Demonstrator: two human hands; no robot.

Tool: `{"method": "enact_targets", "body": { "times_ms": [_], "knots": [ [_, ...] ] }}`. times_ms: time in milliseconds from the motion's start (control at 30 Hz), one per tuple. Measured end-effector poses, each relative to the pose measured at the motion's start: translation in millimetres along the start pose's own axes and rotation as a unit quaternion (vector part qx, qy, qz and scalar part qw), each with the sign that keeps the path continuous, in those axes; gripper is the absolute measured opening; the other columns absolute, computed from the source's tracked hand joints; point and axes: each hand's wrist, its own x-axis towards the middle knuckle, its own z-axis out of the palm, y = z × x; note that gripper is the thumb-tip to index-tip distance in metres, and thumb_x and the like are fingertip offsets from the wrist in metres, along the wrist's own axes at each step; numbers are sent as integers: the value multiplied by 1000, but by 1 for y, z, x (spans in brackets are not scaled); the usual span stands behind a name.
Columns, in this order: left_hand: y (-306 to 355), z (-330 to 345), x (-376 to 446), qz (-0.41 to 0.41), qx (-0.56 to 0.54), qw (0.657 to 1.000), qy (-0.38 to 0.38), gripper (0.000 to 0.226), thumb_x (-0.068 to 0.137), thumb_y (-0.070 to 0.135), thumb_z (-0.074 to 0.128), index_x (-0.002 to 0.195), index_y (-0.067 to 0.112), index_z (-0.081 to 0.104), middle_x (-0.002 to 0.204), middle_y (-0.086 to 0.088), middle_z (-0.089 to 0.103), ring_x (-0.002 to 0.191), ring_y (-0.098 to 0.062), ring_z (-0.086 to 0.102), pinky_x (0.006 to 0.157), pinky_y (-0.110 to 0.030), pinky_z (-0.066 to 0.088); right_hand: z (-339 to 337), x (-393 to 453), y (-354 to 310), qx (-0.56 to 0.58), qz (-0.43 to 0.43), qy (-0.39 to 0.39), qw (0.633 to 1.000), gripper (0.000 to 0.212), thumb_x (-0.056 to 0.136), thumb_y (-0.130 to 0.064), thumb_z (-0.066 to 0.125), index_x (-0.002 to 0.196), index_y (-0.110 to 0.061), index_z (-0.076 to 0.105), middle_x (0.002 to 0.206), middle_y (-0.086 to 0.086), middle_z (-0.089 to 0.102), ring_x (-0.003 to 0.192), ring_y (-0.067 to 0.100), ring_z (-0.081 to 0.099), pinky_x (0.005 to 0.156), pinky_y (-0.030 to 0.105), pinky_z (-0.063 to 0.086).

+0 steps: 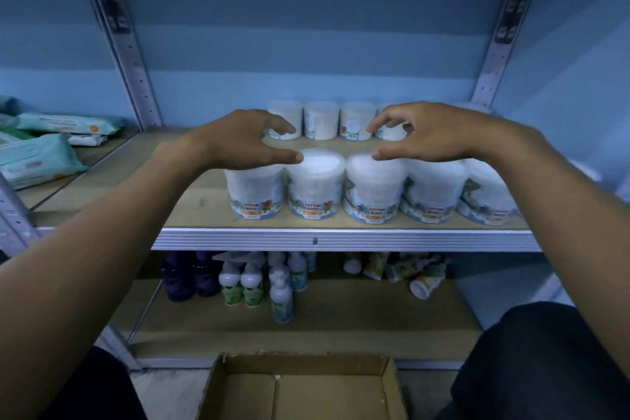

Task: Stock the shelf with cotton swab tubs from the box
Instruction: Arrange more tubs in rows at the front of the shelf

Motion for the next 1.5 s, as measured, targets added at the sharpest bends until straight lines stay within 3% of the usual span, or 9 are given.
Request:
{"method": "enact_targets", "body": {
  "times_ms": [200, 300, 433, 733, 967, 1167, 1500],
  "knots": [
    [50, 14, 21, 55, -17, 998, -4, 59, 78, 61, 69, 130, 36, 58, 139, 10, 53, 115, -13, 57, 98, -27, 41, -18, -35, 43, -13, 50, 15, 999, 50, 80, -57, 73, 124, -38, 61, 132, -5, 58, 117, 15, 57, 98, 28, 41],
    [79, 18, 36, 89, -26, 996, 3, 56, 78, 60, 70, 128, 36, 60, 133, 10, 56, 106, -12, 58, 93, -25, 42, -26, -49, 65, -16, 79, 21, 997, 47, 82, -54, 73, 124, -37, 62, 134, -3, 57, 119, 16, 56, 101, 29, 41],
    [110, 25, 61, 129, -18, 992, -3, 58, 79, 58, 70, 130, 32, 60, 130, 9, 57, 104, -13, 60, 96, -28, 45, -33, -59, 89, -18, 105, 34, 994, 37, 87, -44, 71, 123, -36, 63, 131, -2, 59, 108, 12, 56, 90, 23, 37],
    [155, 50, 118, 190, -13, 982, -7, 51, 83, 53, 69, 128, 30, 61, 127, 8, 59, 99, -12, 60, 88, -22, 43, -42, -51, 136, -29, 133, 50, 989, 32, 89, -40, 66, 121, -37, 63, 131, -2, 59, 112, 16, 58, 101, 31, 43],
    [174, 58, 177, 167, -11, 986, -21, 54, 81, 59, 67, 129, 39, 55, 130, 17, 52, 111, -8, 53, 90, -25, 40, -58, -17, 177, -45, 170, 52, 983, 40, 88, -49, 65, 127, -40, 58, 136, -1, 55, 122, 18, 53, 104, 32, 40],
    [184, 70, 226, 175, -20, 984, -19, 57, 82, 52, 70, 134, 34, 54, 136, 11, 52, 117, -12, 53, 99, -29, 41, -63, 20, 210, -45, 199, 43, 978, 45, 90, -48, 64, 132, -37, 53, 139, -3, 53, 124, 19, 51, 99, 29, 39],
    [192, 90, 318, 173, 3, 983, -56, 63, 83, 50, 70, 140, 30, 49, 138, 7, 49, 121, -15, 50, 95, -25, 39, -68, 89, 266, -39, 200, 31, 979, 52, 89, -44, 67, 137, -31, 51, 143, 1, 50, 127, 20, 50, 99, 28, 38]
  ]
}}
